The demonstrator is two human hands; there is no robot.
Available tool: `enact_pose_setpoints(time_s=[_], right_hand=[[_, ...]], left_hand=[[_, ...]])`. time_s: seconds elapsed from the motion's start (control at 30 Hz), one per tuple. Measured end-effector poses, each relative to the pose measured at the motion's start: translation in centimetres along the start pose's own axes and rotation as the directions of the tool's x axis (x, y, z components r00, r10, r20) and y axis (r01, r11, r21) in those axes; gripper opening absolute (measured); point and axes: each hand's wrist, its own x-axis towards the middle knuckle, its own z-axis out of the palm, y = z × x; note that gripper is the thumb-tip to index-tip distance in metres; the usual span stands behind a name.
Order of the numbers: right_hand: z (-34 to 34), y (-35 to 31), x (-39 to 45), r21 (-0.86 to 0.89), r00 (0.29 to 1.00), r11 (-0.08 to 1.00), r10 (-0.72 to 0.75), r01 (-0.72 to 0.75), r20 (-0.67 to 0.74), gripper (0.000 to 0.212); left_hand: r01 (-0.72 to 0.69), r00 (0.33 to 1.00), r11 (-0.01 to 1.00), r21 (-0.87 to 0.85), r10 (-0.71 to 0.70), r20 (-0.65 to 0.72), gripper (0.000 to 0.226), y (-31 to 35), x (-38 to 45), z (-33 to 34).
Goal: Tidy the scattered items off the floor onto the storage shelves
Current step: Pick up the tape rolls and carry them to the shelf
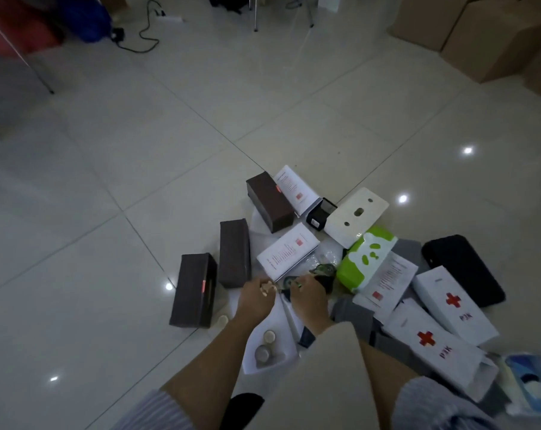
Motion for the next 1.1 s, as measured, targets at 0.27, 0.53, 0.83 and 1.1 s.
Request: enact_pose_setpoints(time_s=[0.27, 0.53, 0.83, 1.1], right_hand=[[8.1, 8.3, 9.5, 0.039, 0.992, 0.993, -0.107, 0.11, -0.072, 0.017], [13.9, 13.0, 10.5, -0.085, 0.971, 0.969, -0.225, 0.232, 0.076, 0.023], [17.8, 13.5, 10.2, -0.435, 0.807, 0.686, -0.428, 0.583, 0.406, 0.038], [18.3, 14.6, 8.4, -0.453, 0.646, 0.47, -0.44, 0.757, 0.624, 0.051]], left_hand=[[-0.147, 0.989, 0.986, 0.079, 0.149, -0.018, 0.027, -10.1, 11.4, 7.8], [-0.101, 0.987, 0.982, 0.16, 0.12, -0.11, 0.026, -17.4, 12.5, 11.4], [-0.147, 0.983, 0.934, 0.326, 0.176, -0.059, 0.032, -24.7, 11.1, 9.4], [-0.049, 0.975, 0.91, 0.411, 0.132, -0.178, 0.058, -29.1, 10.9, 10.2]])
